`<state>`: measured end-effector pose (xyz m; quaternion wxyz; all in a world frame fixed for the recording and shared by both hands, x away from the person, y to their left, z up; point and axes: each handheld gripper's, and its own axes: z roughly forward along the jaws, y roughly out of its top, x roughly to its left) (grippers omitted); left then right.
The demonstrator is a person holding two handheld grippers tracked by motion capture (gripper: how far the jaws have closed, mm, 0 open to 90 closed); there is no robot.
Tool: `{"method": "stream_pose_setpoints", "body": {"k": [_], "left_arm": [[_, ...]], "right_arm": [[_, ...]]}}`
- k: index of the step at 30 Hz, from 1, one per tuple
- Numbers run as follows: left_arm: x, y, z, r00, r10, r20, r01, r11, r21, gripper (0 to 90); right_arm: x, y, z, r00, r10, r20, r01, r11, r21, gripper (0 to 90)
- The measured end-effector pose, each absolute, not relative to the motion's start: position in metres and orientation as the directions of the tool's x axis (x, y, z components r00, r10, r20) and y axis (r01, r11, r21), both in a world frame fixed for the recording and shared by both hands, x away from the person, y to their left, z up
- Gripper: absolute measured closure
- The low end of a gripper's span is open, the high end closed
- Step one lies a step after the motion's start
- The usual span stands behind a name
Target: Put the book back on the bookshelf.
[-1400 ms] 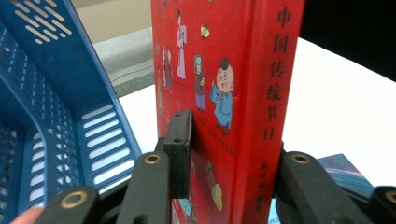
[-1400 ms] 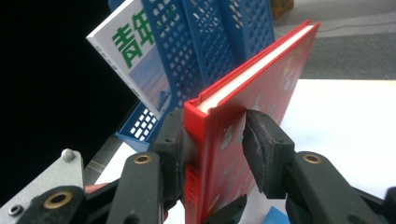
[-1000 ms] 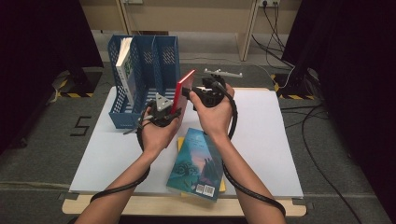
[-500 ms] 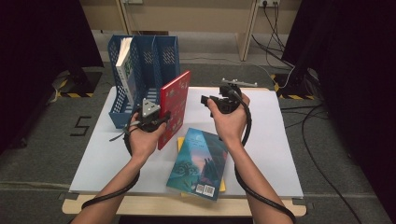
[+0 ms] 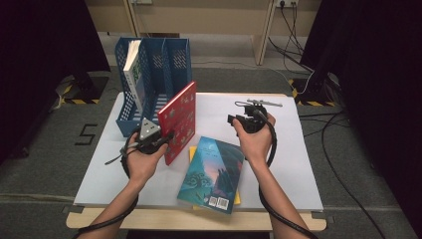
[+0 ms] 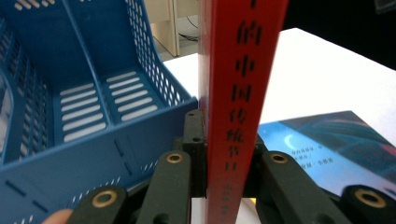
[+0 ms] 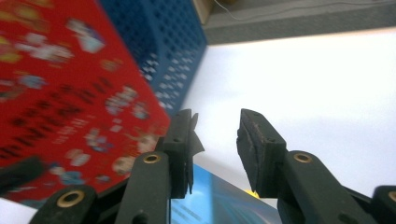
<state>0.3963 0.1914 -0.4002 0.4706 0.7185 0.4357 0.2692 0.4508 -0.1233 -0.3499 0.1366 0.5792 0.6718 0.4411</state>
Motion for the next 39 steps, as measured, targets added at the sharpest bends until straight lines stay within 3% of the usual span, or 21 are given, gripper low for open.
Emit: {"method": "stream_pose_setpoints", "body": {"k": [14, 29, 39], "left_arm": [[0.387, 0.196, -0.414, 0.49, 0.871, -0.014, 0.322, -0.166, 0.932, 77.1], [0.4, 0.188, -0.387, 0.483, 0.875, -0.018, 0.178, -0.078, 0.981, 73.3], [0.402, 0.183, -0.393, 0.486, 0.874, -0.018, 0.164, -0.071, 0.984, 73.9]], "right_arm": [[0.44, -0.143, -0.397, -0.245, 0.915, 0.321, 0.691, -0.067, 0.719, 64.8], [0.433, -0.156, -0.415, -0.216, 0.917, 0.335, 0.701, -0.094, 0.707, 63.3], [0.43, -0.164, -0.42, -0.198, 0.918, 0.343, 0.702, -0.111, 0.703, 63.1]]}}
